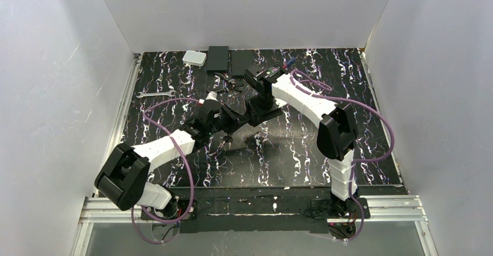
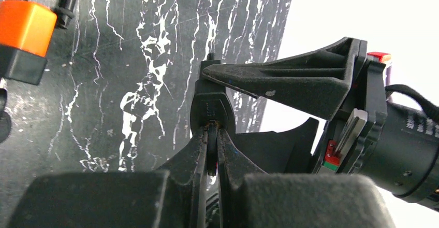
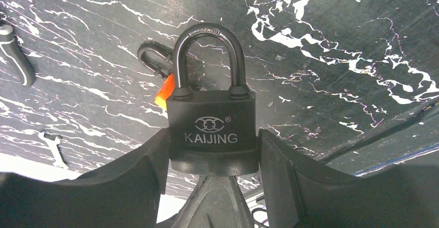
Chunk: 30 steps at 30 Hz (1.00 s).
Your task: Unlock with the key
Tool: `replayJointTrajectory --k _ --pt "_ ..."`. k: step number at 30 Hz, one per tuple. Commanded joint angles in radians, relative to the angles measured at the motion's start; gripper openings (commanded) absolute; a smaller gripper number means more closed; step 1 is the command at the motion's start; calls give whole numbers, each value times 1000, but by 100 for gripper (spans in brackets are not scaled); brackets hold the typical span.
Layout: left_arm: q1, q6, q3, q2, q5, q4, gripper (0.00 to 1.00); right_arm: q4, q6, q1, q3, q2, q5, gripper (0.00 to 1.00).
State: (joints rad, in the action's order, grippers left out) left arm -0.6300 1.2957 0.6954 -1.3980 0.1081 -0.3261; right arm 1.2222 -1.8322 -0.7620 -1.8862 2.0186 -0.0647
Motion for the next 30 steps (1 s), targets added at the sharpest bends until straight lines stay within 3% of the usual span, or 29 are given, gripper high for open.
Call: replayJointTrajectory --k 1,13,23,30 --pt "-14 -199 32 -12 -6 118 0 -103 22 -106 -68 -91 292 1" --pt "-14 -423 29 14 15 114 0 -74 49 -111 -65 -110 290 1" --pt "-40 -747 46 50 32 79 0 -65 54 -124 -84 -106 293 1" --pt "-42 -799 13 77 47 74 0 -67 47 -128 -80 -113 289 1"
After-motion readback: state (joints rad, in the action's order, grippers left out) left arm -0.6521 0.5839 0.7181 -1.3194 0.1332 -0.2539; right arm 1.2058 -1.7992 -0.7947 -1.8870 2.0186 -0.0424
